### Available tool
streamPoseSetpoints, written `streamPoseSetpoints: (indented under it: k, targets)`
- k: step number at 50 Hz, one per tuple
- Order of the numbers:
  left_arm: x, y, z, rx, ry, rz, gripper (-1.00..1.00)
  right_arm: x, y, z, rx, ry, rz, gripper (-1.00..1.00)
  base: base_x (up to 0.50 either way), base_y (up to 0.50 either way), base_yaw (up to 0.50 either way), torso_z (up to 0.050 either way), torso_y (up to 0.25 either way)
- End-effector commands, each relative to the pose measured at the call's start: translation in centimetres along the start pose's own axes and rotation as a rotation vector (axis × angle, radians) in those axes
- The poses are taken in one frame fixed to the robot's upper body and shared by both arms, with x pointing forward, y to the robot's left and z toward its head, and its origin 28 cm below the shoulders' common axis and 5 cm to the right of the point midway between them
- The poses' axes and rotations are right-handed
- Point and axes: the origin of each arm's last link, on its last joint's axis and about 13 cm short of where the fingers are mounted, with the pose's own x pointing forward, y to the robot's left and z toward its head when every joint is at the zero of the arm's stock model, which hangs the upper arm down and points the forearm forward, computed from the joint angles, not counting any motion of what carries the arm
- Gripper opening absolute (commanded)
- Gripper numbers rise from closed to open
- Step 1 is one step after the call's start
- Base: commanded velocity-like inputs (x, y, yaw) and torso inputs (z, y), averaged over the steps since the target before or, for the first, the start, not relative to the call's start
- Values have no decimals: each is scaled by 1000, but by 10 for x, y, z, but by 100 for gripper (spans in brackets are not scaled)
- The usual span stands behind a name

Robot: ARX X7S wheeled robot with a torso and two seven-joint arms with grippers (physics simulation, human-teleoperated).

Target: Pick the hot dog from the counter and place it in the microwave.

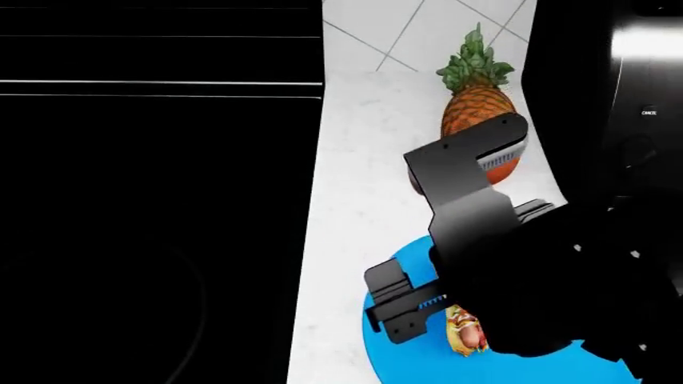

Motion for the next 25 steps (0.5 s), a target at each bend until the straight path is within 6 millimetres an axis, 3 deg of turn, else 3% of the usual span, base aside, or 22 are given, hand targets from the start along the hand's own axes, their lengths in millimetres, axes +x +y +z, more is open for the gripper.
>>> streamPoseSetpoints:
  k: [1,22,23,25]
  targets:
    - [-3,0,1,-1,5,3,100,15,2,-10,20,35,-9,100,0,0,0,0,0]
    - [-6,0,2,-9,13,7,100,23,4,-23,19,76,-40,100,0,0,0,0,0]
    - [-6,0,2,-9,13,7,100,23,4,-23,18,74,-41,-100,0,0,0,0,0]
    - [-6,0,2,-10,13,8,100,22,5,-23,13,75,-46,-100,0,0,0,0,0]
